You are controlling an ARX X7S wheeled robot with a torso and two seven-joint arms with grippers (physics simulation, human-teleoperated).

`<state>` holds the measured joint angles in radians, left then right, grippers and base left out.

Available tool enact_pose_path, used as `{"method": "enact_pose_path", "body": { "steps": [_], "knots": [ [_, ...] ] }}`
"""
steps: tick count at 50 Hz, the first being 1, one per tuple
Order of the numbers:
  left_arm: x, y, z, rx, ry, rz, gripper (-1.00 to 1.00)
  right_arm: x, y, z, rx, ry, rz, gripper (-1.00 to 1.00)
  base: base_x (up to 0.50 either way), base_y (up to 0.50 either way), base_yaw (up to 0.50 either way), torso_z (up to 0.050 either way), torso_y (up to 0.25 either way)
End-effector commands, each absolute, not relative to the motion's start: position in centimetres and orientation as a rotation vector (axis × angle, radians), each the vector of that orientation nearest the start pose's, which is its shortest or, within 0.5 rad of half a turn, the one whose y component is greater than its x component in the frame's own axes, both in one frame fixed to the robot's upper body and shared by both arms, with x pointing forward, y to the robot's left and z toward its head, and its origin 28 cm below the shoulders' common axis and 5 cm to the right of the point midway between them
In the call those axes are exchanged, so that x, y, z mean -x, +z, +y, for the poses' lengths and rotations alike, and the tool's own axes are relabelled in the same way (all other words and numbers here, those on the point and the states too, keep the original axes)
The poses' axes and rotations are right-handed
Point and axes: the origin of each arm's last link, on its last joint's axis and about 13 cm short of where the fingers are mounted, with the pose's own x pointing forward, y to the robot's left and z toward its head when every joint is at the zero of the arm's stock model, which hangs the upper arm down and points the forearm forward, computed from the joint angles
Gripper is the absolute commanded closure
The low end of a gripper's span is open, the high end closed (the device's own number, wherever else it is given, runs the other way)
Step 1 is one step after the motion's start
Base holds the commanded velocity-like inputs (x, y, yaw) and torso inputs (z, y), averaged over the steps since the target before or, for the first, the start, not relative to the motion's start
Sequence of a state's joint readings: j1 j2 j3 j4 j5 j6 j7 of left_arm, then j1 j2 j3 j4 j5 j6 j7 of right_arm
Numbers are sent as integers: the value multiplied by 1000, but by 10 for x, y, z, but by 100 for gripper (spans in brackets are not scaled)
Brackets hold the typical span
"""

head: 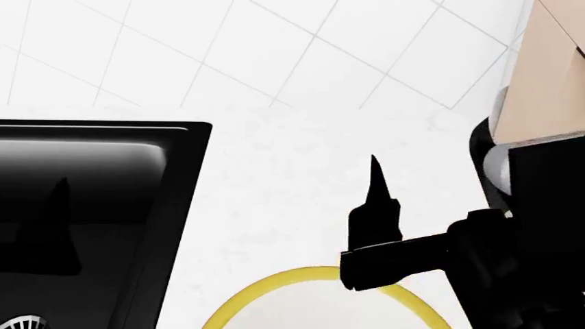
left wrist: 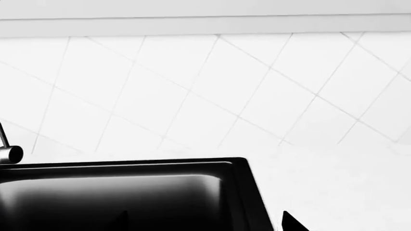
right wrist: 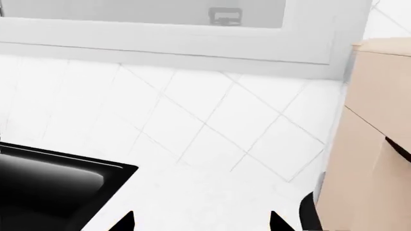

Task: There is a mixed pile of frozen fruits and vegetables on the counter. Locate all the frozen vegetables and place the items in a bowl on the counter. Take all the frozen fruits and defrost them in a running sink.

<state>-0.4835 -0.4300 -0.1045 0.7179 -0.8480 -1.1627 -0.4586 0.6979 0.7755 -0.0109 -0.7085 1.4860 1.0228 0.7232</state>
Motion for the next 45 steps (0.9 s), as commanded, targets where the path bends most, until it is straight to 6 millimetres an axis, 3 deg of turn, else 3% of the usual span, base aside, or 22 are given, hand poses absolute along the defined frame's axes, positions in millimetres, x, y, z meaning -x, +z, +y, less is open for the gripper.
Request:
{"method": "enact_pose_path", "body": {
  "steps": [1, 9, 31, 45],
  "knots": [
    [-221, 198, 253, 17, -19, -6, -100, -199, 252, -160, 41, 82, -146, -100, 0, 0, 0, 0, 0],
    [-219, 198, 254, 12, -21, -6, -100, -197, 253, -161, 66, 91, -130, -100, 0, 0, 0, 0, 0],
    [-218, 191, 253, 26, -14, 2, -100, -194, 260, -152, 77, 149, -137, -100, -111, 500, 0, 0, 0],
    [-216, 189, 256, 28, -11, 6, -100, -194, 255, -151, 52, 157, -128, -100, -150, 500, 0, 0, 0]
  ]
}}
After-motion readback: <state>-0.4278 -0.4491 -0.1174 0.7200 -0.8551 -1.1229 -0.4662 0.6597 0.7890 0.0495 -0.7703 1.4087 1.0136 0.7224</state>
